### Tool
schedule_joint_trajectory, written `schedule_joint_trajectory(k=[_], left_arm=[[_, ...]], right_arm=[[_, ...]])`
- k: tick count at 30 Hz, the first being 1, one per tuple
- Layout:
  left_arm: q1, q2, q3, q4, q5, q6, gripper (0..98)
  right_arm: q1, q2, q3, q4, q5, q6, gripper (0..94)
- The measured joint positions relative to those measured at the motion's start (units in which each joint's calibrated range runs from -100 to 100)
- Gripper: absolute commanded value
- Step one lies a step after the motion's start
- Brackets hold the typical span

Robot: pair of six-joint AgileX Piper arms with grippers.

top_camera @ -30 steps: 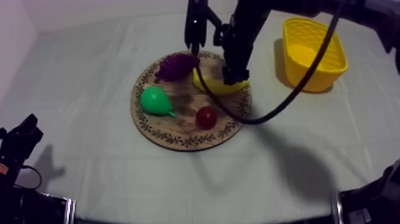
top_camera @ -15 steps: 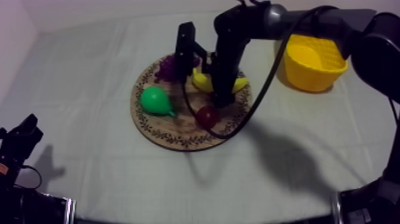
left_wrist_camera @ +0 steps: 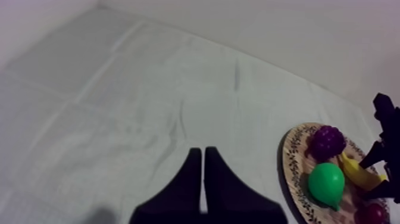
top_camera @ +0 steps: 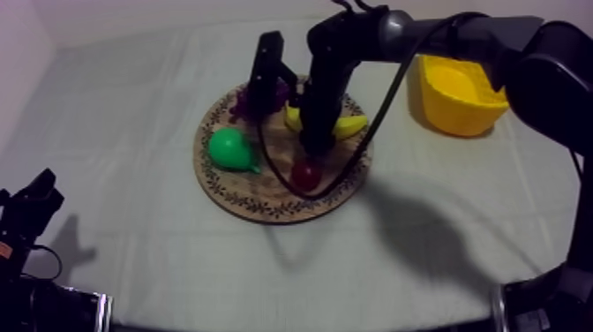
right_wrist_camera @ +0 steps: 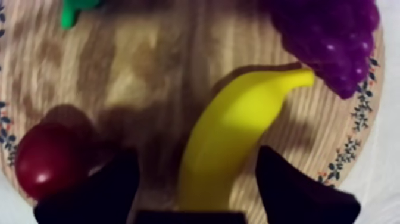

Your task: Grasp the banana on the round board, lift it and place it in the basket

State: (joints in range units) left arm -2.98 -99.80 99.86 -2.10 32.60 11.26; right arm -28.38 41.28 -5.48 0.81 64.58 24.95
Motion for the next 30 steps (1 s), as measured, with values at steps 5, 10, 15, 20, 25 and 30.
schedule_joint_trajectory(k=[5,10,15,20,25,30], left_arm=[[0.0,0.0,0.0,0.0,0.0,0.0,0.1],[0.0,0.0,0.0,0.0,0.0,0.0,0.1],[0.0,0.0,0.0,0.0,0.0,0.0,0.1],[0.0,0.0,0.0,0.0,0.0,0.0,0.1],[0.0,0.0,0.0,0.0,0.0,0.0,0.1],[0.0,0.0,0.0,0.0,0.0,0.0,0.1]], right_arm=[[0.0,1.3,-1.0,0.6,-0.1,-0.8,40.2],[0.3,1.6,-0.7,0.5,-0.3,-0.3,30.3],[0.5,1.4,0.0,0.2,-0.7,-0.3,25.4],[0.9,-0.7,1.1,0.0,-0.6,-0.6,25.0],[1.9,-4.9,2.3,0.2,0.3,-0.8,24.5],[3.4,-11.1,3.1,1.0,2.1,-1.0,24.6]])
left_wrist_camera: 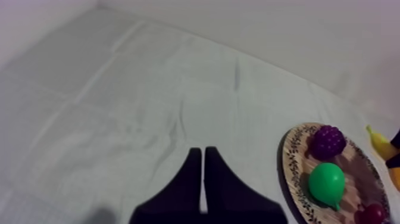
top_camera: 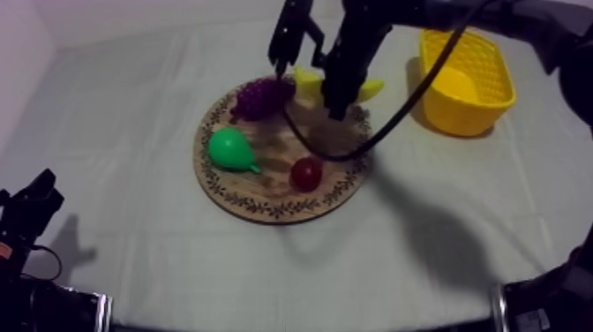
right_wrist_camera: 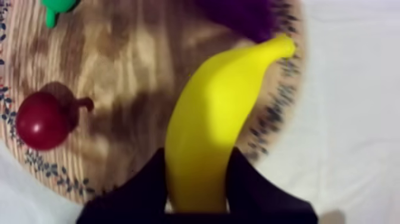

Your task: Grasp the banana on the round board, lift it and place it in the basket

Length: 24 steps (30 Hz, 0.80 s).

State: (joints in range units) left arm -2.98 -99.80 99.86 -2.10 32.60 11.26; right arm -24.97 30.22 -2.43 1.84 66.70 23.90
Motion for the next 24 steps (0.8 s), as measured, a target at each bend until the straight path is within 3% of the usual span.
schedule_joint_trajectory(k=[6,14,18,24], left_arm=[[0.0,0.0,0.0,0.0,0.0,0.0,0.1],[0.0,0.0,0.0,0.0,0.0,0.0,0.1],[0.0,0.0,0.0,0.0,0.0,0.0,0.1],[0.0,0.0,0.0,0.0,0.0,0.0,0.1]], right_arm=[[3.3,-9.2,0.8,1.8,2.4,-0.2,25.7],[10.3,-20.9,-3.2,1.3,6.5,-1.9,26.1],[13.7,-24.5,-3.9,1.7,6.3,-4.9,25.5],[16.7,-26.7,0.0,4.5,3.2,-11.9,24.4]])
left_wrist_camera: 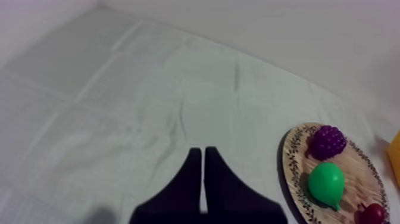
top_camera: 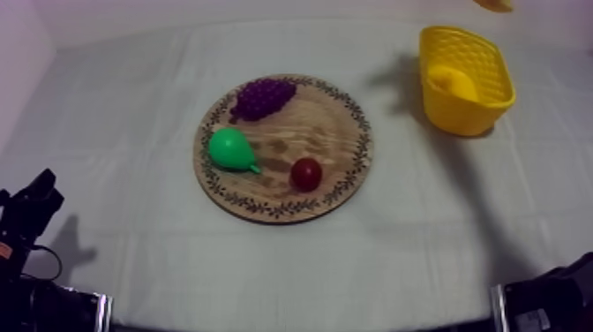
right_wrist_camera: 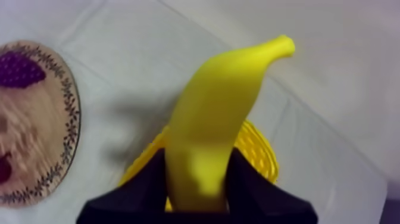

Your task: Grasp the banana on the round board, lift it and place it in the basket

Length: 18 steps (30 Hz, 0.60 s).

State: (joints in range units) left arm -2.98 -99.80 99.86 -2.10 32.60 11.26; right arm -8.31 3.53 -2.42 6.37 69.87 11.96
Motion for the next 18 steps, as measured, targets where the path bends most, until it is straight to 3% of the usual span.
schedule_joint_trajectory(k=[9,18], left_arm=[[0.0,0.0,0.0,0.0,0.0,0.0,0.1],[0.0,0.0,0.0,0.0,0.0,0.0,0.1]], right_arm=[[2.6,3.2,5.4,1.4,-3.3,-9.1,23.9],[6.0,9.1,4.8,1.8,-4.5,-10.2,23.7]])
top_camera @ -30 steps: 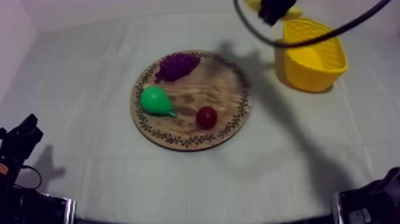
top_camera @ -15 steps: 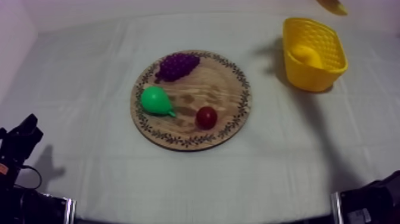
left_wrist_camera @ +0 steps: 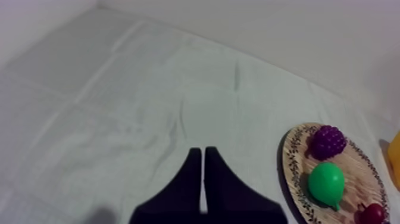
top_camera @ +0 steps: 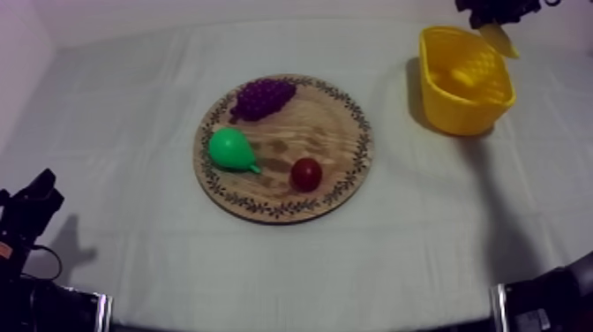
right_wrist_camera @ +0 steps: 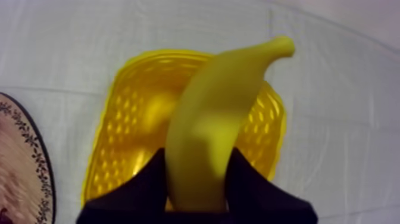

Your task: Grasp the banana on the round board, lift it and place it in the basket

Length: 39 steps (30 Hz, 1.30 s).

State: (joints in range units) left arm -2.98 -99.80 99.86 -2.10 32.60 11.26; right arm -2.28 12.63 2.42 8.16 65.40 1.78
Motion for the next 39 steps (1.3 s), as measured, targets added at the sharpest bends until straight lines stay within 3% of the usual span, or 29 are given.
schedule_joint_trajectory(k=[39], left_arm=[[0.0,0.0,0.0,0.0,0.0,0.0,0.1]], right_arm=[[-0.8,17.5,-0.8,3.7,-5.4,-3.0,23.7]])
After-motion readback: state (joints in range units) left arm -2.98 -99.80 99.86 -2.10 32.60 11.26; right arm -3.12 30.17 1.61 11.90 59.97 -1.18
